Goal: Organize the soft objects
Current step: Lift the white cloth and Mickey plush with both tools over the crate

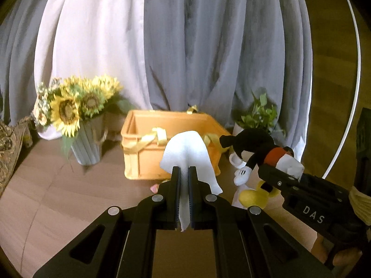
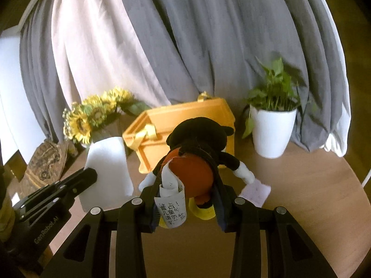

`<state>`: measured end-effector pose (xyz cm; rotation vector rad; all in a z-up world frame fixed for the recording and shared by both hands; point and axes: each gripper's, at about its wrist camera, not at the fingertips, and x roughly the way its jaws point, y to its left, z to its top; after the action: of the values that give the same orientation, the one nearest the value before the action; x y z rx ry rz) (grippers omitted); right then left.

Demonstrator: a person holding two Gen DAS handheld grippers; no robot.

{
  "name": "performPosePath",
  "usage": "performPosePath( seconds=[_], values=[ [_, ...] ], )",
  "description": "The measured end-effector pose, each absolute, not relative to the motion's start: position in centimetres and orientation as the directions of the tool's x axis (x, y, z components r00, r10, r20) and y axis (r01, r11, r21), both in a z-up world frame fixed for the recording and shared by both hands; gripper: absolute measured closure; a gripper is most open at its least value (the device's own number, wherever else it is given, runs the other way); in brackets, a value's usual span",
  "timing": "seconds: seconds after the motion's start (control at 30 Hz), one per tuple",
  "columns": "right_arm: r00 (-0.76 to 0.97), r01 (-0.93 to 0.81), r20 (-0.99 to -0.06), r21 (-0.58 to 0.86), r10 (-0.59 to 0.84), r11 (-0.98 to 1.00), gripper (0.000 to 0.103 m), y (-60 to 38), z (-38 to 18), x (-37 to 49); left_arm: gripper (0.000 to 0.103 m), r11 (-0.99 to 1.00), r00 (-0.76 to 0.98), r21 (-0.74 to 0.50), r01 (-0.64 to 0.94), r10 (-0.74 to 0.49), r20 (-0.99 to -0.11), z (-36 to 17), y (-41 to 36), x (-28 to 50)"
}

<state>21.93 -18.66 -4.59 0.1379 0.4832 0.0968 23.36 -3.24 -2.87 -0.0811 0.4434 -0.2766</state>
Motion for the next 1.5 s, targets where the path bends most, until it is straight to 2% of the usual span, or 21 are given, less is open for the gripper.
performPosePath(
  seconds=[0.7,1.07,1.5],
  values=[
    [0.942,-0.085,-0.311,0.146,0.128,0.986,0.065,-18.3,0.1,24.1,0.095,0.966,0.933,-0.114,0.233,-0.255,-0.256,2.5,-2.9,25.9],
    [0.958,-0.098,-0.258,0.128,0.129,0.987,0.064,-18.1,1.6,26.6,0.095,0.968,0.946,-0.105,0.227,-0.245,-0.213,3.8,-2.9,28.6],
    [0.961,-0.105,-0.243,0.123,0.132,0.987,0.064,-18.4,2.1,30.8,0.095,0.972,0.955,-0.099,0.214,-0.230,-0.189,4.2,-3.1,32.7]
  ],
)
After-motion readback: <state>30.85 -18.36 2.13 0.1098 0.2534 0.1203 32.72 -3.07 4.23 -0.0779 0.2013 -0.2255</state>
